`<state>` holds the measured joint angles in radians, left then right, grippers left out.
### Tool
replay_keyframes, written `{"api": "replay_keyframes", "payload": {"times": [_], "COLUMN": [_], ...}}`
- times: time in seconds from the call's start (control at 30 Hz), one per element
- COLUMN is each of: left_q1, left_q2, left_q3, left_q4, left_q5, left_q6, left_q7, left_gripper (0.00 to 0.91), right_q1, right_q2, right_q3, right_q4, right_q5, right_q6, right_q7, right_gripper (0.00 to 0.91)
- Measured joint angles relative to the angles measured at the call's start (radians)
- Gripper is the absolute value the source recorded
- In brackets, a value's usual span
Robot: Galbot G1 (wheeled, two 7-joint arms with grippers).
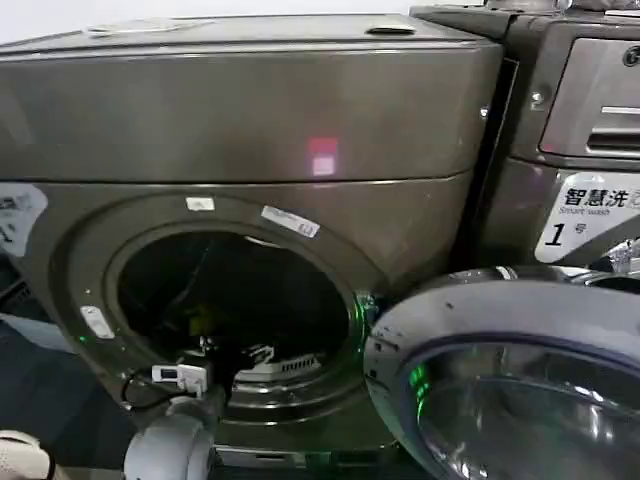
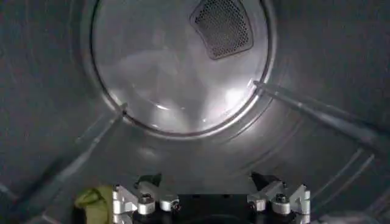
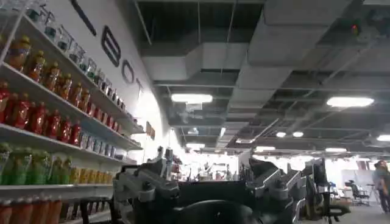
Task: Grasp the clothes from the dryer.
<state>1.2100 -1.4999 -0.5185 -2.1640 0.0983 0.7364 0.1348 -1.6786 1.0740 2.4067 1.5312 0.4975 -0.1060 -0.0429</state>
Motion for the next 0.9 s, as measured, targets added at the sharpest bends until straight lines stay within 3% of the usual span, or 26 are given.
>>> {"api": "replay_keyframes", "payload": {"times": [0.3, 0.67, 0.8, 0.9], "left_q1": [-0.032, -0.123, -0.179, -0.228], "left_q2": [-0.004, 0.026, 0.027, 0.027], "left_q3": [-0.024, -0.069, -0.076, -0.083], "left_q4": [0.028, 0.061, 0.084, 0.113], "left_q5": [0.143, 0.767, 0.951, 1.039], "left_q6": [0.000, -0.005, -0.102, -0.247], "left_q7": [0.106, 0.646, 0.810, 0.916], "left_gripper": [0.907, 0.907, 0.907, 0.907], "right_q1": [0.003, 0.002, 0.003, 0.003], "right_q2": [0.003, 0.005, 0.009, 0.009], "right_q3": [-0.007, -0.008, -0.011, -0.013], "right_q4": [-0.003, -0.001, -0.002, -0.003], "right_q5": [0.000, 0.000, 0.000, 0.000], "right_q6": [0.011, 0.018, 0.021, 0.023], "right_q7": [0.001, -0.001, -0.002, 0.000], "right_gripper": [0.907, 0.907, 0.907, 0.907]}}
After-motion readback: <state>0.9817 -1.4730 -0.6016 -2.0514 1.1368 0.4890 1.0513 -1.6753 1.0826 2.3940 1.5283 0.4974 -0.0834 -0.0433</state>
